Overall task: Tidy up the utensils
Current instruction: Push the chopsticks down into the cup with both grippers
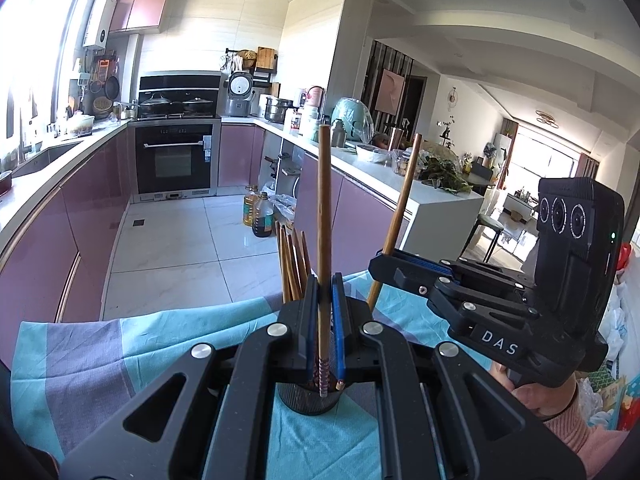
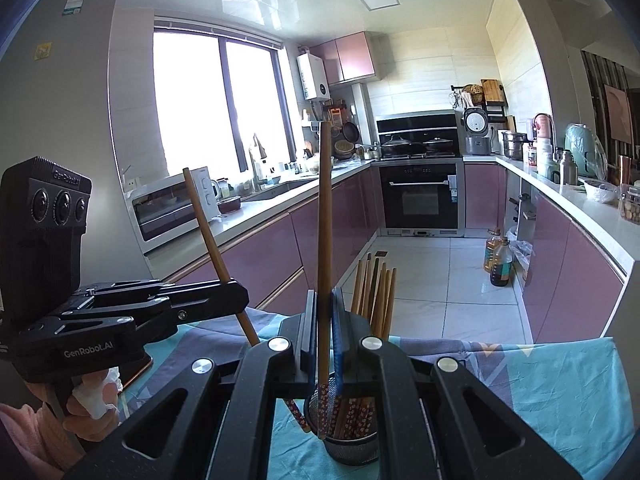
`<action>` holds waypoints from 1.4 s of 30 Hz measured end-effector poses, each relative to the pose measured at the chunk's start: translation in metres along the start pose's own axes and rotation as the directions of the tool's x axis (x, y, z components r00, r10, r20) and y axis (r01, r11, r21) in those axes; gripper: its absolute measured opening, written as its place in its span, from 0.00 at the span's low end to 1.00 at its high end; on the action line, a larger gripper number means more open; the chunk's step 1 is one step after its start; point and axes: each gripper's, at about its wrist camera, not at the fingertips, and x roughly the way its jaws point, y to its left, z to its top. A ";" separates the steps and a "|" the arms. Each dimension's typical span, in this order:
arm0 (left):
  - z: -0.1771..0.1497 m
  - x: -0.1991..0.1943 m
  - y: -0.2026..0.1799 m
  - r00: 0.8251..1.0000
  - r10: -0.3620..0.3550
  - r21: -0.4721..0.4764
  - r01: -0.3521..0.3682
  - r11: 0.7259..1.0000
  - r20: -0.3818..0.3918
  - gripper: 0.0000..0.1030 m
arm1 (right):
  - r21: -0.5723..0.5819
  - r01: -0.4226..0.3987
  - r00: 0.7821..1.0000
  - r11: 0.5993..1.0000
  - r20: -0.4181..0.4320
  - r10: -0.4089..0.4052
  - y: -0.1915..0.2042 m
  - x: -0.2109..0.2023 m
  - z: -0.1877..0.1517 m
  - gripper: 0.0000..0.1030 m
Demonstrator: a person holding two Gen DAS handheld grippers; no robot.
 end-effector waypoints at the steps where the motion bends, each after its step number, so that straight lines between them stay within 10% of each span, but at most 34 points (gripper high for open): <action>1: 0.000 0.000 0.001 1.000 -0.002 -0.002 0.002 1.000 0.002 0.07 | 0.001 0.002 1.000 1.000 0.001 -0.002 -0.001 0.000 0.001 0.06; 42: -0.028 0.027 -0.013 0.978 0.041 0.030 -0.036 0.999 -0.207 0.07 | 0.024 0.065 0.984 0.998 -0.169 -0.060 -0.010 0.055 -0.033 0.06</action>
